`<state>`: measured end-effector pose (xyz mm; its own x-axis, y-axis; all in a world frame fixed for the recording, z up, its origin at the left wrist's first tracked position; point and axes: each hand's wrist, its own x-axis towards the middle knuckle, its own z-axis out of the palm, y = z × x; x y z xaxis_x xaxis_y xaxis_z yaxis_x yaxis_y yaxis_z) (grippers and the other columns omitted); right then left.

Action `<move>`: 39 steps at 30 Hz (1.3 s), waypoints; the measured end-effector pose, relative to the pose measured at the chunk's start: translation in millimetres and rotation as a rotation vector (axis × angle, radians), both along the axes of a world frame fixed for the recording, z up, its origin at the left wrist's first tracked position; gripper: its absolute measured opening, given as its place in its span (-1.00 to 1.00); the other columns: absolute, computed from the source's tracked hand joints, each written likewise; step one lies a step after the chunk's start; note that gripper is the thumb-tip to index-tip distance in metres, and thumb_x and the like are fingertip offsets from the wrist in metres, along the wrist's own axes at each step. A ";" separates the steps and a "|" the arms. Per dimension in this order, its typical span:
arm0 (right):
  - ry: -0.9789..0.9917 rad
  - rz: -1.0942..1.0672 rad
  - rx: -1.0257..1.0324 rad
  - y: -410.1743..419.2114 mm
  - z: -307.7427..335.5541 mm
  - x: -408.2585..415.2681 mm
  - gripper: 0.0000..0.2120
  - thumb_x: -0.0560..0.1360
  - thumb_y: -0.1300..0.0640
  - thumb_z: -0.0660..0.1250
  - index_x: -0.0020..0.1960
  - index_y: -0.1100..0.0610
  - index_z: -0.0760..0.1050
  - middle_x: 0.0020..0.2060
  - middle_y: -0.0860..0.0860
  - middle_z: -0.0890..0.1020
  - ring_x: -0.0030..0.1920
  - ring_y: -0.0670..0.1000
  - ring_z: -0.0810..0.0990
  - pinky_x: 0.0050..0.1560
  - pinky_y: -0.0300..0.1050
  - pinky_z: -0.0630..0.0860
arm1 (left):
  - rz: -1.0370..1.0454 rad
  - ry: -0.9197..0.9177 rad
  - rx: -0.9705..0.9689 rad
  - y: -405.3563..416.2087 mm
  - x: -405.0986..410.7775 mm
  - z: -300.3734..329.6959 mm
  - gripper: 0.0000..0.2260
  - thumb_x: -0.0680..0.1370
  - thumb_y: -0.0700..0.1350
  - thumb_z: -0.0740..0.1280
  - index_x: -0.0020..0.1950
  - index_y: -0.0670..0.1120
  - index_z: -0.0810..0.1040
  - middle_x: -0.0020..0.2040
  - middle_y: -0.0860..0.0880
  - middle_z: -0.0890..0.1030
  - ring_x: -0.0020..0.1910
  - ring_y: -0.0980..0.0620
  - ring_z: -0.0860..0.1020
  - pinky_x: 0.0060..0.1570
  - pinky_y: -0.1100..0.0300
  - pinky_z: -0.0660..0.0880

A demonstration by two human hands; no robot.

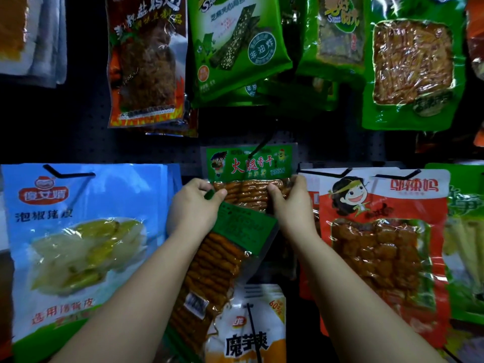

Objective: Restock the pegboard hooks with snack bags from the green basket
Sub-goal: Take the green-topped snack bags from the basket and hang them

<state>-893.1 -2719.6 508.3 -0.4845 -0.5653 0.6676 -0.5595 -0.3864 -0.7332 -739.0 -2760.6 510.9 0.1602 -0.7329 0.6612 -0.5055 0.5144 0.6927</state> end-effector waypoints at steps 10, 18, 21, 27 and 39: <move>-0.128 -0.028 0.143 -51.6 6.8 -8.6 -0.57 0.52 0.02 0.35 0.29 0.17 0.31 0.16 0.15 0.56 0.17 0.18 0.54 0.17 0.13 0.49 | -0.007 0.073 0.135 -32.7 -4.5 -14.6 -0.79 0.49 0.05 0.39 0.07 0.01 0.54 0.14 -0.04 0.60 -0.09 -0.02 0.49 -0.32 0.25 0.33; -0.137 0.120 -0.002 20.8 -61.9 7.2 -0.43 0.51 -0.25 0.17 0.34 0.12 0.40 0.28 0.05 0.51 0.26 -0.01 0.46 0.24 -0.08 0.38 | -0.129 0.258 -0.070 3.5 9.3 -41.1 -0.88 0.53 0.03 0.33 -0.20 0.07 0.52 -0.14 0.00 0.62 -0.08 0.02 0.55 -0.24 0.20 0.41; -0.389 0.575 0.027 72.1 -84.5 20.1 -0.28 0.37 -0.47 0.07 0.15 0.07 0.59 0.03 0.06 0.69 0.08 0.06 0.64 0.09 -0.01 0.55 | -0.139 0.281 -0.161 25.8 6.4 -44.4 -0.81 0.54 0.03 0.33 -0.28 0.14 0.48 -0.20 -0.17 0.61 -0.16 -0.07 0.56 -0.21 0.05 0.46; 0.019 0.458 -0.002 116.6 -97.3 28.6 -0.60 0.59 0.04 0.21 -0.26 0.35 0.40 -0.30 0.45 0.47 -0.30 0.32 0.52 -0.35 -0.09 0.55 | -0.273 0.450 -0.101 64.2 4.1 -56.2 -0.92 0.55 0.01 0.32 -0.15 0.14 0.53 0.01 -0.05 0.62 0.12 -0.07 0.55 0.16 -0.10 0.49; -0.307 0.508 -0.017 122.9 -62.2 12.8 -0.59 0.58 0.17 0.21 -0.40 0.12 0.60 -0.51 0.01 0.60 -0.46 -0.04 0.58 -0.43 -0.21 0.55 | -0.567 -0.359 0.116 148.3 -14.0 -107.8 -0.15 0.43 0.14 0.35 0.45 0.34 -0.24 0.53 0.27 -0.06 0.48 0.15 0.15 0.30 0.33 0.31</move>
